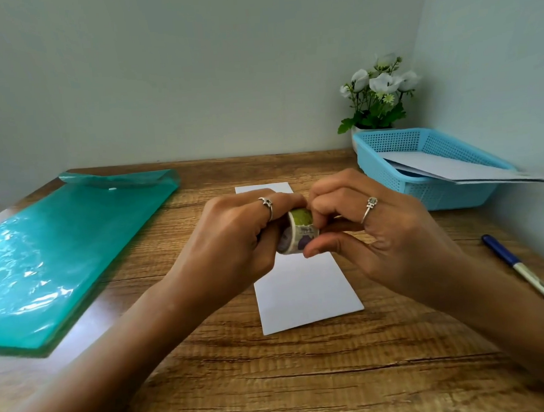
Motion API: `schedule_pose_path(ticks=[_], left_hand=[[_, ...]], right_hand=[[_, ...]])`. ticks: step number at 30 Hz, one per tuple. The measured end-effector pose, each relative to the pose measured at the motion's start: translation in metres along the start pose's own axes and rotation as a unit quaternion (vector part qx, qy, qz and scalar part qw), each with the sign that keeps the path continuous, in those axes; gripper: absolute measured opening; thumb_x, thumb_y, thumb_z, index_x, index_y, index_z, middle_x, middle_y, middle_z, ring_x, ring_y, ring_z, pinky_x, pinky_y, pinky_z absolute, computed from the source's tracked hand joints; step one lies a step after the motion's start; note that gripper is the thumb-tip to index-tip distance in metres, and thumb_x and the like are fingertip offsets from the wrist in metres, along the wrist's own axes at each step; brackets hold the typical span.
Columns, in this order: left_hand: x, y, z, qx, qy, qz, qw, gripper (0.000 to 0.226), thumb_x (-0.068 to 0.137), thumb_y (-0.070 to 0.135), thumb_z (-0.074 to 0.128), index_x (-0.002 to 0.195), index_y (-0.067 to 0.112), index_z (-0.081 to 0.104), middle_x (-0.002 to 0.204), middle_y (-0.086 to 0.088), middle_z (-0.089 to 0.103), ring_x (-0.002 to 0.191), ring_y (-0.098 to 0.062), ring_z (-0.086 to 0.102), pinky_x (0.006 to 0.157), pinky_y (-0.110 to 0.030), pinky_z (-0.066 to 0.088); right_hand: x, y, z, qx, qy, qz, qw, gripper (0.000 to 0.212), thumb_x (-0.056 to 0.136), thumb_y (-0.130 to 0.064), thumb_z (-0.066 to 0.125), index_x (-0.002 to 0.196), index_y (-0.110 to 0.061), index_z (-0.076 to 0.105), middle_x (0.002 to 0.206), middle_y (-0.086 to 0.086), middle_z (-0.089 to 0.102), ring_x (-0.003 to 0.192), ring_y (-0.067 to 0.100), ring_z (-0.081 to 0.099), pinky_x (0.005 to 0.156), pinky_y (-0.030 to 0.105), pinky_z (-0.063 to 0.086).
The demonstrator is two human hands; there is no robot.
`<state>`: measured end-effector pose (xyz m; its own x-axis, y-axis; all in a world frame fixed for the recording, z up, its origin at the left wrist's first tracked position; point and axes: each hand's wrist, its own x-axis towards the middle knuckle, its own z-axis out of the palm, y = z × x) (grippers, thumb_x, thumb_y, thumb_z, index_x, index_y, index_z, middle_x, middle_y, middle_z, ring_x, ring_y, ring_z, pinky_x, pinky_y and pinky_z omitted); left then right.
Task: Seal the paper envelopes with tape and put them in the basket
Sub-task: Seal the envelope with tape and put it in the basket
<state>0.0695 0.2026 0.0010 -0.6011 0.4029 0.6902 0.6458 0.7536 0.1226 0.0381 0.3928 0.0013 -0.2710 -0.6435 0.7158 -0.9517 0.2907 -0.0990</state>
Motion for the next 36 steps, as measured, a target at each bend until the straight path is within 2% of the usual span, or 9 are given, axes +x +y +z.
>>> schedule_pose_path(ticks=[3, 7, 11, 14, 18, 22, 26, 31, 36], left_hand=[[-0.0002, -0.0009, 0.0005, 0.002, -0.002, 0.003, 1.000, 0.028, 0.077, -0.004, 0.061, 0.104, 0.001, 0.069, 0.080, -0.007, 0.070, 0.073, -0.001, 0.049, 0.064, 0.003, 0.037], [0.0007, -0.0006, 0.0010, 0.008, 0.013, -0.004, 1.000, 0.029, 0.075, -0.008, 0.062, 0.103, -0.001, 0.069, 0.080, -0.009, 0.070, 0.075, -0.010, 0.054, 0.065, -0.002, 0.038], [0.0011, -0.0012, 0.0009, 0.015, 0.011, -0.002, 1.000, 0.028, 0.077, -0.004, 0.062, 0.104, 0.000, 0.069, 0.084, -0.009, 0.071, 0.081, -0.013, 0.056, 0.068, -0.001, 0.039], [0.0005, -0.0022, 0.0014, 0.019, 0.002, -0.004, 1.000, 0.028, 0.078, -0.002, 0.061, 0.105, 0.001, 0.069, 0.085, -0.009, 0.072, 0.083, -0.013, 0.056, 0.069, 0.000, 0.038], [0.0006, -0.0016, 0.0016, 0.010, -0.001, -0.008, 1.000, 0.028, 0.078, -0.002, 0.061, 0.104, 0.001, 0.069, 0.084, -0.008, 0.072, 0.081, -0.012, 0.057, 0.067, 0.001, 0.039], [0.0005, -0.0017, 0.0021, -0.007, -0.001, -0.013, 1.000, 0.030, 0.078, -0.003, 0.060, 0.105, 0.003, 0.069, 0.084, -0.007, 0.072, 0.080, -0.011, 0.058, 0.065, -0.006, 0.043], [-0.0001, -0.0029, 0.0018, -0.011, -0.002, -0.015, 1.000, 0.030, 0.078, -0.004, 0.060, 0.105, 0.004, 0.070, 0.083, -0.006, 0.071, 0.079, -0.010, 0.057, 0.064, -0.004, 0.042], [-0.0013, -0.0050, 0.0025, 0.003, -0.003, -0.002, 1.000, 0.029, 0.077, -0.002, 0.060, 0.105, 0.003, 0.069, 0.084, -0.007, 0.072, 0.071, -0.012, 0.064, 0.066, -0.017, 0.050], [-0.0005, -0.0066, 0.0015, 0.027, -0.025, -0.002, 0.999, 0.030, 0.077, 0.000, 0.060, 0.105, 0.003, 0.069, 0.082, -0.006, 0.071, 0.067, -0.010, 0.061, 0.061, -0.008, 0.043]], right_hand=[[0.0001, -0.0002, 0.0007, 0.014, -0.004, 0.007, 1.000, 0.017, 0.081, -0.018, 0.068, 0.087, -0.004, 0.061, 0.103, 0.007, 0.057, 0.092, 0.015, 0.056, 0.077, 0.026, 0.052], [0.0010, -0.0011, 0.0012, 0.038, 0.005, 0.025, 0.999, 0.017, 0.082, -0.022, 0.065, 0.081, -0.006, 0.060, 0.104, 0.004, 0.055, 0.094, 0.011, 0.056, 0.077, 0.020, 0.052], [0.0006, -0.0020, 0.0016, 0.121, 0.008, 0.089, 0.989, 0.022, 0.080, -0.030, 0.065, 0.085, -0.012, 0.053, 0.103, -0.004, 0.054, 0.098, 0.010, 0.059, 0.076, 0.016, 0.054], [0.0010, -0.0032, 0.0029, 0.180, 0.003, 0.124, 0.976, 0.026, 0.077, -0.031, 0.067, 0.092, -0.018, 0.051, 0.102, -0.004, 0.055, 0.100, 0.007, 0.062, 0.076, 0.019, 0.056], [0.0011, -0.0021, 0.0032, 0.143, 0.003, 0.109, 0.984, 0.027, 0.078, -0.030, 0.067, 0.094, -0.011, 0.056, 0.101, -0.003, 0.054, 0.099, 0.009, 0.061, 0.075, 0.018, 0.056], [0.0004, -0.0012, 0.0046, 0.114, 0.008, 0.082, 0.990, 0.022, 0.082, -0.027, 0.065, 0.096, -0.012, 0.057, 0.104, -0.003, 0.053, 0.098, 0.013, 0.059, 0.076, 0.021, 0.056], [0.0002, -0.0020, 0.0052, 0.108, 0.009, 0.074, 0.991, 0.018, 0.082, -0.023, 0.066, 0.095, -0.012, 0.059, 0.104, -0.003, 0.053, 0.096, 0.012, 0.058, 0.077, 0.020, 0.055], [-0.0001, -0.0017, 0.0048, 0.096, -0.004, 0.084, 0.992, 0.013, 0.082, -0.022, 0.066, 0.090, -0.014, 0.059, 0.105, -0.004, 0.053, 0.097, 0.010, 0.058, 0.079, 0.018, 0.054], [0.0022, -0.0018, 0.0043, 0.118, -0.022, 0.124, 0.985, 0.015, 0.082, -0.028, 0.064, 0.088, -0.018, 0.055, 0.104, -0.007, 0.055, 0.100, 0.006, 0.058, 0.080, 0.014, 0.053]])
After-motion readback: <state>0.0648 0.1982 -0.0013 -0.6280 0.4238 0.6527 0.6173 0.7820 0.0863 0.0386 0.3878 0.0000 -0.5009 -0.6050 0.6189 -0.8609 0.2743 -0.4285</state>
